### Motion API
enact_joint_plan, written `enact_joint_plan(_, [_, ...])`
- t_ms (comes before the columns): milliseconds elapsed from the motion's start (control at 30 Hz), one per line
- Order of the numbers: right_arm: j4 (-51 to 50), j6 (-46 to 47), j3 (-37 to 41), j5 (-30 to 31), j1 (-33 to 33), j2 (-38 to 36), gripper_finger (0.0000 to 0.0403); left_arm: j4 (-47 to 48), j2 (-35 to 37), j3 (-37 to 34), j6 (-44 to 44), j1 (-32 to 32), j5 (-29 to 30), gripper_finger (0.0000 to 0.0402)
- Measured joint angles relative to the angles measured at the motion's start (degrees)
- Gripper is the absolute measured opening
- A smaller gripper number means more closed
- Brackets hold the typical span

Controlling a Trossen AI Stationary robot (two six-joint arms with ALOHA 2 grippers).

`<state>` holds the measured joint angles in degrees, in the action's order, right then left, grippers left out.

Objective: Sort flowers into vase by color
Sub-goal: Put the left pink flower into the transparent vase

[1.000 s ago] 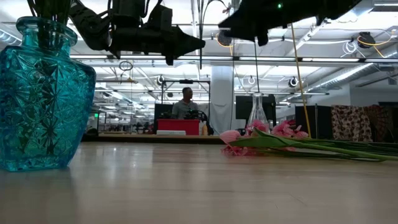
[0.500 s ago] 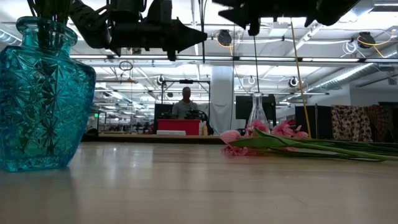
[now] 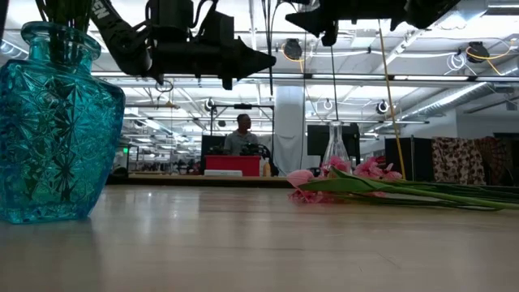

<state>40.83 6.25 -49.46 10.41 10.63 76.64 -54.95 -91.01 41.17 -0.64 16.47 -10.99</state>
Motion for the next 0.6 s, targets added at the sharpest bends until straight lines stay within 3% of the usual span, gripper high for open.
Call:
enact_joint_plan(300, [1.2,-2.3,-2.6,-5.3,0.3,1.8,0.0278,0.1,-0.5,0.0,1.5,0.0,2.1,0.0019])
enact_joint_plan(600, [-4.1,-7.2,-13.7,-6.0,0.0,11.0,0.0255,0.5,-0.5,0.0,2.6,0.1,4.0,0.0020])
